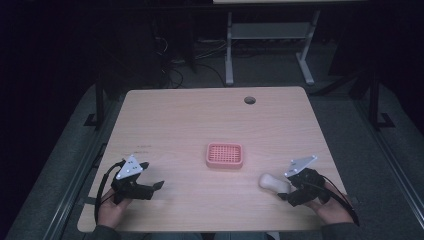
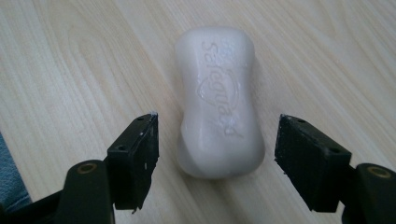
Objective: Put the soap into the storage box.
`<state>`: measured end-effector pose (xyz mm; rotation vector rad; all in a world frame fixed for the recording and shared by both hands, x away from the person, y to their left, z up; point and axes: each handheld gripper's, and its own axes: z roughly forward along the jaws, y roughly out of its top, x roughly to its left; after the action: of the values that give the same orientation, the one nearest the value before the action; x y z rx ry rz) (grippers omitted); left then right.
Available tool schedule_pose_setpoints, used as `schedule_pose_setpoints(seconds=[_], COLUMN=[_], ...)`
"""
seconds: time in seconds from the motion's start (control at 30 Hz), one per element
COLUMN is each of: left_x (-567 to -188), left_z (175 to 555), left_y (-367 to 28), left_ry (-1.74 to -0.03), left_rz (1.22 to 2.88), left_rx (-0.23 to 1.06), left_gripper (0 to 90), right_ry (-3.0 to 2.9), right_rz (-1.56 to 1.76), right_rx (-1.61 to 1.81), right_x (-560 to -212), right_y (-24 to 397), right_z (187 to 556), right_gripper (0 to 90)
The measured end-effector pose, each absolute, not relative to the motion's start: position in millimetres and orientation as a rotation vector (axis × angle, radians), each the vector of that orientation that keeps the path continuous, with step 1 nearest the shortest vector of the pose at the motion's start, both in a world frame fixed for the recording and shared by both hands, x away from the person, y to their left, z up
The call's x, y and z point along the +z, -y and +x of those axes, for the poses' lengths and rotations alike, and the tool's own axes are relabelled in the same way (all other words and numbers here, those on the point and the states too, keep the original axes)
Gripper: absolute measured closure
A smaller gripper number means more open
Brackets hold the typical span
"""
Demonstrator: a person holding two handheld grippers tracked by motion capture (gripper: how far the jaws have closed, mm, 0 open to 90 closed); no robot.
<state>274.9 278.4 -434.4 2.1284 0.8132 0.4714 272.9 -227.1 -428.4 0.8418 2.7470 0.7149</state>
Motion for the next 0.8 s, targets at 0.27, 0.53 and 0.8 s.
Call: schedule_pose_setpoints(seconds=[0.27, 0.53, 0.8], left_x=[-434.3, -434.2, -434.5], left_z=[274.9, 274.9, 274.9], left_y=[-278.8, -278.9, -278.9], left_ry=[-0.812, -0.810, -0.813], left_rz=[2.127, 2.128, 2.123], left_rx=[0.469, 0.469, 0.469], left_gripper=[14.5, 14.5, 14.5], right_ry=[-2.776, -2.811, -2.826], right_rz=[0.800, 0.797, 0.802], right_rx=[0.684, 0.642, 0.622], right_x=[-429.4, -435.4, -437.1], right_y=[212.7, 202.6, 198.9], right_z=[285.1, 295.4, 302.2], right_gripper=[31.1, 29.4, 33.3])
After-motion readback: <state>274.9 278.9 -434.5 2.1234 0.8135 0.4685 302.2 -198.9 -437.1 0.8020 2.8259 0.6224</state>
